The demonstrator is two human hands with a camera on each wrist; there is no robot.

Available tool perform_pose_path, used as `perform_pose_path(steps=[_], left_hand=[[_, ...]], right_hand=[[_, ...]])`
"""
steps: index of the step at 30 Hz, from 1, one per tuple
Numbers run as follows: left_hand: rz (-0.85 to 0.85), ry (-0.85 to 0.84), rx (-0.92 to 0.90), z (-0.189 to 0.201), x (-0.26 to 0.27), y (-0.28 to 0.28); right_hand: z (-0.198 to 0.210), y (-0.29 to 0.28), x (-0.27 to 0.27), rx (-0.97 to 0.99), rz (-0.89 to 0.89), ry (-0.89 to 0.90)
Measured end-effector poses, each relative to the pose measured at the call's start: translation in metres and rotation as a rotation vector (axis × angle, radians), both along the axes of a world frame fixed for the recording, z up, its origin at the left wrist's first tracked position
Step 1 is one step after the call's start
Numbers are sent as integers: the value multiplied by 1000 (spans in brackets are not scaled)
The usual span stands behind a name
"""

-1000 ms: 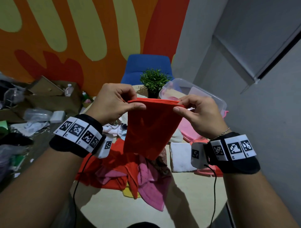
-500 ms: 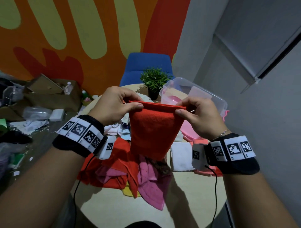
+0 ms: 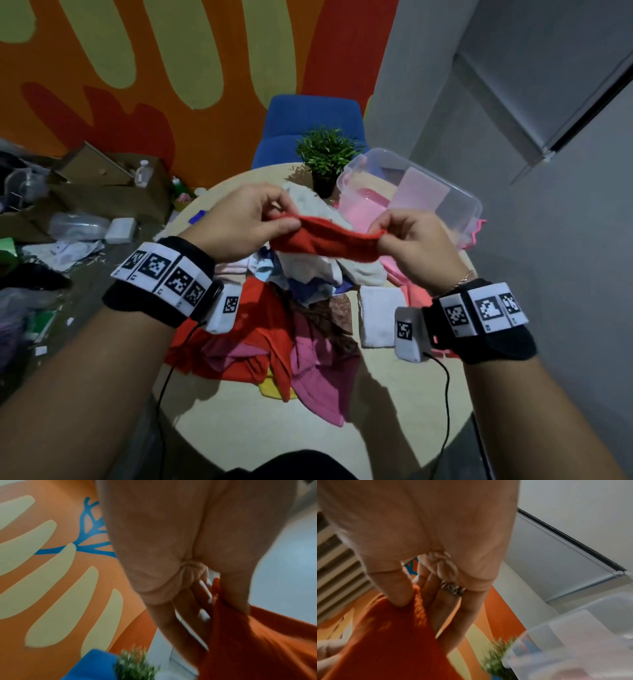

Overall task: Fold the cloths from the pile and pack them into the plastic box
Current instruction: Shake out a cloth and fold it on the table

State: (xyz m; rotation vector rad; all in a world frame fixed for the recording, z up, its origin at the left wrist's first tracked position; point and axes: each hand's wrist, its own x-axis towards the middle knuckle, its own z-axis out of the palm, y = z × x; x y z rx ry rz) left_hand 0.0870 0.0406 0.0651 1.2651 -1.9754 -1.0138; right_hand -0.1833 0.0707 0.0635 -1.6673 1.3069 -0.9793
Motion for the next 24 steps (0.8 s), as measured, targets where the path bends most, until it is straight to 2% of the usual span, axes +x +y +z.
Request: perform_pose_path(steps=[3,5,7,9,11,17,20,24], left_hand=[[-206,-328,229,-44,0,13],[-324,-502,356,-73,-5,30],[-380,-531,503,-99,-8,45],[-379,-511,593,-121,-7,49],[-298,-485,578,-141,-3,46],[168,-373,327,-176,-15,21],[274,-386,286,-186,-24,8],[320,-396,279,-195,-31,-4]], right_hand=[[-43,16,4,215,190,285],[-77,29,8,359,332,396],[-107,42,12,467,418,423],[-132,46,11,546,420,449],[-151,41,6,566,346,468],[-175,8,2,390,-18,632],[-179,-7,6,343,-108,645],[-185,-21,11,365,-150,624]])
